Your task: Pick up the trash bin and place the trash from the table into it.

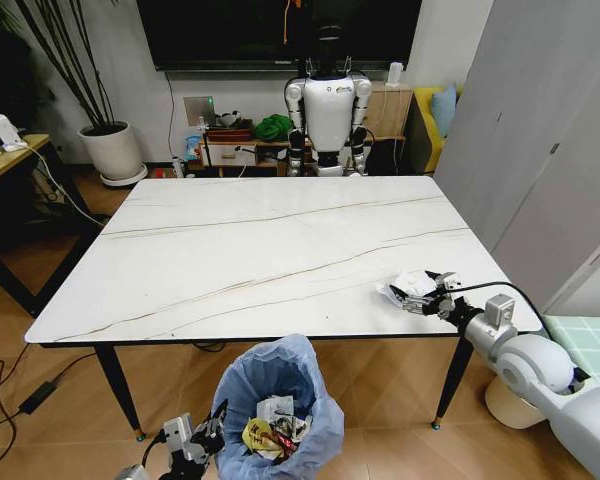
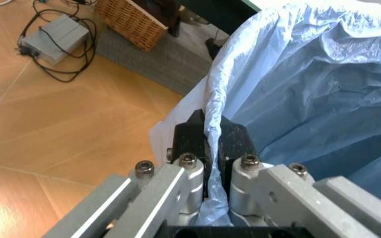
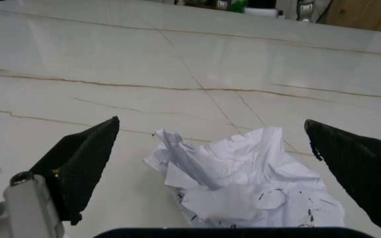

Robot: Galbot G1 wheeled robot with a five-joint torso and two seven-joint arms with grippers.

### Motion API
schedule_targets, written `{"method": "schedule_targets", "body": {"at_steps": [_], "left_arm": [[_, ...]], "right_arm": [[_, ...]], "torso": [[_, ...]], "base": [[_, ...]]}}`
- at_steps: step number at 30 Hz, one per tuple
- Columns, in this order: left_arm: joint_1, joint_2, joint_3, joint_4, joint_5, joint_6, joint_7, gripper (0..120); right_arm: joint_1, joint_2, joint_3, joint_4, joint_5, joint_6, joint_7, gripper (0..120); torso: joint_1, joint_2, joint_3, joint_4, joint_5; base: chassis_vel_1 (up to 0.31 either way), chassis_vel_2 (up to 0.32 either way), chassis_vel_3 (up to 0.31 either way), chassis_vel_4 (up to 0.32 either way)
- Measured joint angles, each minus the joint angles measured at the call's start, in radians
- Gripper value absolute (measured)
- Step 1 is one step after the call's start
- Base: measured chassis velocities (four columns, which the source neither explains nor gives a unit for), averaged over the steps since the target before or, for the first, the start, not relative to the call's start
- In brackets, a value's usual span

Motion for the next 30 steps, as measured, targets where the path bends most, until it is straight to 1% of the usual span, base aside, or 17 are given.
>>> {"method": "schedule_targets", "body": {"at_steps": [13, 14, 15, 17, 19, 20, 21, 22, 23, 25, 27, 28, 30], "left_arm": [[0.006, -0.007, -0.015, -0.001, -0.003, 0.001, -0.002, 0], [0.008, -0.009, -0.018, -0.003, -0.003, 0.001, -0.002, 0], [0.009, -0.01, -0.019, -0.004, -0.003, 0.001, -0.002, 0], [0.01, -0.011, -0.02, -0.005, -0.003, 0.001, -0.003, 0], [0.011, -0.012, -0.022, -0.007, -0.003, 0.001, -0.003, 0], [0.011, -0.013, -0.023, -0.007, -0.003, 0.001, -0.003, 0], [0.011, -0.013, -0.023, -0.007, -0.003, 0.001, -0.003, 0], [0.011, -0.014, -0.023, -0.007, -0.002, 0.001, -0.003, 0], [0.01, -0.016, -0.022, -0.007, -0.001, 0.001, -0.003, 0], [0.01, -0.017, -0.022, -0.007, -0.001, 0.001, -0.003, 0], [0.007, -0.018, -0.02, -0.007, 0.0, 0.001, -0.003, 0], [0.007, -0.018, -0.02, -0.007, 0.0, 0.001, -0.003, 0], [0.005, -0.017, -0.02, -0.005, -0.001, 0.001, -0.003, 0]], "right_arm": [[0.088, 0.045, -0.092, -0.106, -0.023, 0.012, -0.013, 100], [0.098, 0.053, -0.102, -0.124, -0.023, 0.018, -0.02, 98], [0.104, 0.058, -0.108, -0.134, -0.021, 0.023, -0.025, 94], [0.108, 0.06, -0.111, -0.139, -0.021, 0.025, -0.027, 93], [0.117, 0.061, -0.116, -0.147, -0.019, 0.029, -0.029, 81], [0.118, 0.06, -0.117, -0.148, -0.019, 0.029, -0.029, 77], [0.118, 0.06, -0.117, -0.148, -0.019, 0.029, -0.029, 77], [0.118, 0.058, -0.117, -0.148, -0.019, 0.029, -0.03, 74], [0.118, 0.056, -0.117, -0.148, -0.019, 0.03, -0.032, 66], [0.118, 0.055, -0.117, -0.148, -0.019, 0.03, -0.034, 64], [0.113, 0.054, -0.115, -0.147, -0.019, 0.031, -0.037, 52], [0.113, 0.054, -0.115, -0.147, -0.019, 0.031, -0.037, 52], [0.11, 0.053, -0.113, -0.146, -0.02, 0.033, -0.039, 41]], "torso": [[0.0, 0.0, 0.0, -0.0001, 0.0], [0.0, 0.0, 0.0, -0.0002, 0.0001], [0.0, 0.0, 0.0, -0.0001, 0.0003], [0.0, 0.0, 0.0, -0.0001, 0.0001], [0.0, 0.0, 0.0, -0.0001, 0.0001], [0.0, 0.0, 0.0, -0.0001, 0.0001], [0.0, 0.0, 0.0, -0.0001, 0.0001], [0.0, 0.0, 0.0, -0.0002, 0.0], [0.0, 0.0, 0.0, -0.0002, 0.0], [0.0, 0.0, 0.0, -0.0002, 0.0], [0.0, 0.0, 0.0, -0.0002, 0.0], [0.0, 0.0, 0.0, -0.0002, 0.0], [0.0, 0.0, 0.0, -0.0002, 0.0]], "base": [[0.0, 0.0, 0.0, 0.0], [0.0, 0.0, 0.0, 0.0], [0.0, 0.0, 0.0, 0.0], [0.0, 0.0, 0.0, 0.0], [0.0, 0.0, 0.0, 0.0], [0.0, 0.0, 0.0, 0.0], [0.0, 0.0, 0.0, 0.0], [0.0, 0.0, 0.0, 0.0], [0.0, 0.0, 0.0, 0.0], [0.0, 0.0, 0.0, 0.0], [0.0, 0.0, 0.0, 0.0], [0.0, 0.0, 0.0, 0.0], [0.0, 0.0, 0.0, 0.0]]}}
